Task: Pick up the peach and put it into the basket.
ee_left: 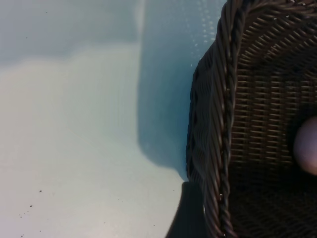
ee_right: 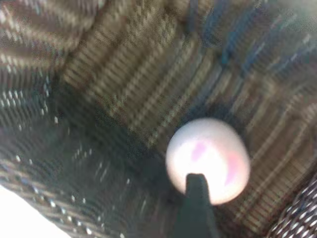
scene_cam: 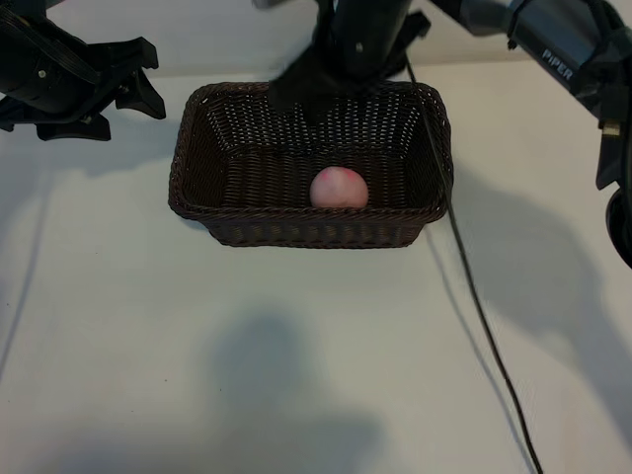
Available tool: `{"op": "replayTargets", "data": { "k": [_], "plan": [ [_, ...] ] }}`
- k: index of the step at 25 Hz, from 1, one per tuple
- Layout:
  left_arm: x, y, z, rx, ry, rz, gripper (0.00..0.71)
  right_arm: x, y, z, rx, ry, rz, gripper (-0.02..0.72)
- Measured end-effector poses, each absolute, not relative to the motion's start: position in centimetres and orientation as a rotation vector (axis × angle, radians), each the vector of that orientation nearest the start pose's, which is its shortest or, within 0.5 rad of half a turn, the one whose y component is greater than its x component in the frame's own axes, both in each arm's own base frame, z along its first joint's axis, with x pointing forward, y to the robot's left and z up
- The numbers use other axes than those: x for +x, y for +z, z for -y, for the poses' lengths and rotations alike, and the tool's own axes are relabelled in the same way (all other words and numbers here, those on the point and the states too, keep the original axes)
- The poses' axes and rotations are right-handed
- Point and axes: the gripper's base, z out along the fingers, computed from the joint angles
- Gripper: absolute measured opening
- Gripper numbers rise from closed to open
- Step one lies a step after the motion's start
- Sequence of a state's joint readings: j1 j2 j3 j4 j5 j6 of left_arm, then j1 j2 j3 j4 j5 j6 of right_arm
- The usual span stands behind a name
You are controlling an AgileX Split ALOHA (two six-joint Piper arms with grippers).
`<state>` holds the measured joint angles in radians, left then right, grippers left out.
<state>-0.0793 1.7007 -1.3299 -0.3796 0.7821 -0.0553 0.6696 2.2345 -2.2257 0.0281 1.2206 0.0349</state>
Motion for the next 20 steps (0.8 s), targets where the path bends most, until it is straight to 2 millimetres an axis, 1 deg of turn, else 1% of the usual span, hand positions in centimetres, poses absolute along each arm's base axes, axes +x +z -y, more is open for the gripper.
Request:
{"op": "replayTargets", "data": {
  "k": [3,6,11,14,18,20],
  "plan": [
    [36.4,27.4,5.3,-0.233,-0.490,-2.614,0.591,38.5,28.9,-30.0,-0.819,0.235,-2.591,0.544],
    [36.4,27.4,5.3,-0.233,-0.490,-2.614,0.591,39.5,29.4,-28.5,-0.752,0.233,-2.599,0.544],
    [36.4,27.4,5.3,-0.233,-0.490,-2.614,0.591,42.0,30.8,-23.6,-0.587,0.216,-2.608,0.543],
    [36.4,27.4,5.3,-0.233,-0.490,-2.614,0.591,42.7,31.8,-20.6,-0.510,0.196,-2.610,0.543],
    [36.4,27.4,5.3,-0.233,-0.490,-2.614,0.591,43.1,31.8,-16.9,-0.429,0.160,-2.651,0.543],
    [36.4,27.4,5.3,-0.233,-0.490,-2.614,0.591,43.1,31.5,-15.5,-0.399,0.145,-2.675,0.543]
  ]
}}
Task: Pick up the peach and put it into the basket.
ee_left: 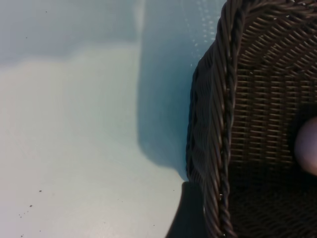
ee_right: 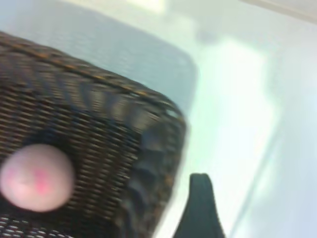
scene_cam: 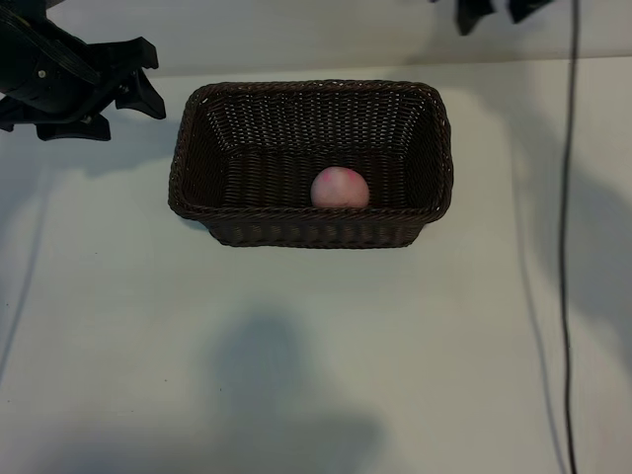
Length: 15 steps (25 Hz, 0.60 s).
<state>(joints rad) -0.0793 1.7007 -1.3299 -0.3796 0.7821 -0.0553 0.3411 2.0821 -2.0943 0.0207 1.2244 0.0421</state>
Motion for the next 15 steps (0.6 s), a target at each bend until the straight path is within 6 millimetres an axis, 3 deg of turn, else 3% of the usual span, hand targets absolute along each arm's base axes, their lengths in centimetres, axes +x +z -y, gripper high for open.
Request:
{"op": "replayTargets", "data": {
  "k": [7,15],
  "plan": [
    [36.4,27.4,5.3,-0.233,-0.490,-2.614,0.591,42.4,28.5,-14.5,-0.433,0.089,-2.782,0.543],
    [36.4,27.4,5.3,-0.232,-0.490,-2.614,0.591,42.3,28.1,-14.5,-0.442,0.077,-2.796,0.542]
  ]
}}
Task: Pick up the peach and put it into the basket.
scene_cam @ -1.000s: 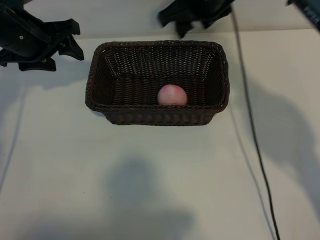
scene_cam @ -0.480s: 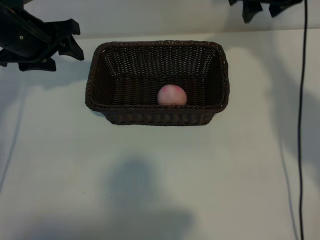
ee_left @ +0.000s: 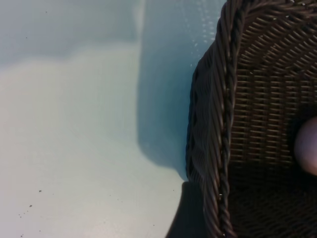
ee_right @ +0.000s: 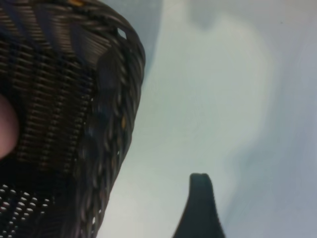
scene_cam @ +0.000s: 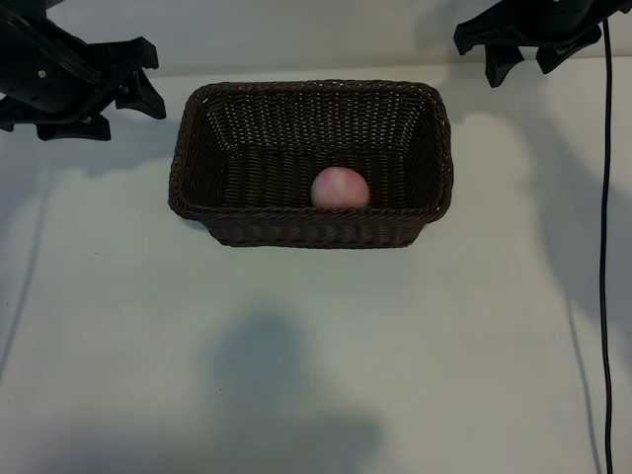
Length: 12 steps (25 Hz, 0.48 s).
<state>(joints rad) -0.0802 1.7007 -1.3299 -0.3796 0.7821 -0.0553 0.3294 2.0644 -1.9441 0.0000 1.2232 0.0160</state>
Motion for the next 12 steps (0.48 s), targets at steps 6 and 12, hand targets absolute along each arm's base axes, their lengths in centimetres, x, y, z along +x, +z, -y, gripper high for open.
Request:
{"op": "replayTargets", "data": {
  "k": [6,12],
  "plan": [
    [36.39,27.37,5.31,-0.232,-0.490,-2.614,0.591,42.34,28.05,-14.41,-0.443,0.067,-2.795,0.542],
    [36.39,27.37,5.31,-0.232,-0.490,-2.614,0.591,42.34,28.05,-14.40,-0.444,0.067,-2.795,0.542]
  ]
}}
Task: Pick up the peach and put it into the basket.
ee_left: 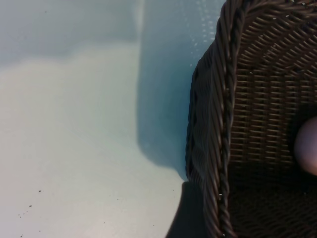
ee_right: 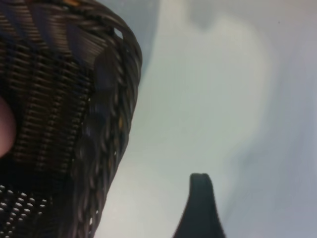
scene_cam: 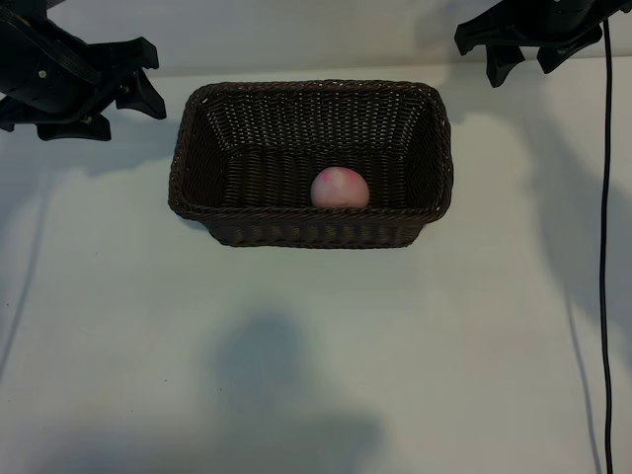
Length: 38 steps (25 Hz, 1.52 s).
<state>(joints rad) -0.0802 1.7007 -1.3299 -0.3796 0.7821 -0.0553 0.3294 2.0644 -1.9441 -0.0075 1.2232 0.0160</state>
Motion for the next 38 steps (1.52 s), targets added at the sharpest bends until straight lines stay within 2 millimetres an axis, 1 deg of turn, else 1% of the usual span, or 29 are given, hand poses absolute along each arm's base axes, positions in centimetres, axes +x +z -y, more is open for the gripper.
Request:
{"op": "replayTargets", "data": {
  "k": [15,23,38],
  "plan": [
    [36.4,27.4,5.3,-0.231,-0.490,-2.614,0.591,42.3,28.0,-14.3,-0.445,0.058,-2.795,0.542],
    [36.4,27.4,5.3,-0.231,-0.490,-2.614,0.591,42.5,26.8,-14.4,-0.451,0.050,-2.828,0.542],
    [36.4,27.4,5.3,-0.231,-0.490,-2.614,0.591,42.5,26.7,-14.4,-0.452,0.048,-2.828,0.541]
  ]
}}
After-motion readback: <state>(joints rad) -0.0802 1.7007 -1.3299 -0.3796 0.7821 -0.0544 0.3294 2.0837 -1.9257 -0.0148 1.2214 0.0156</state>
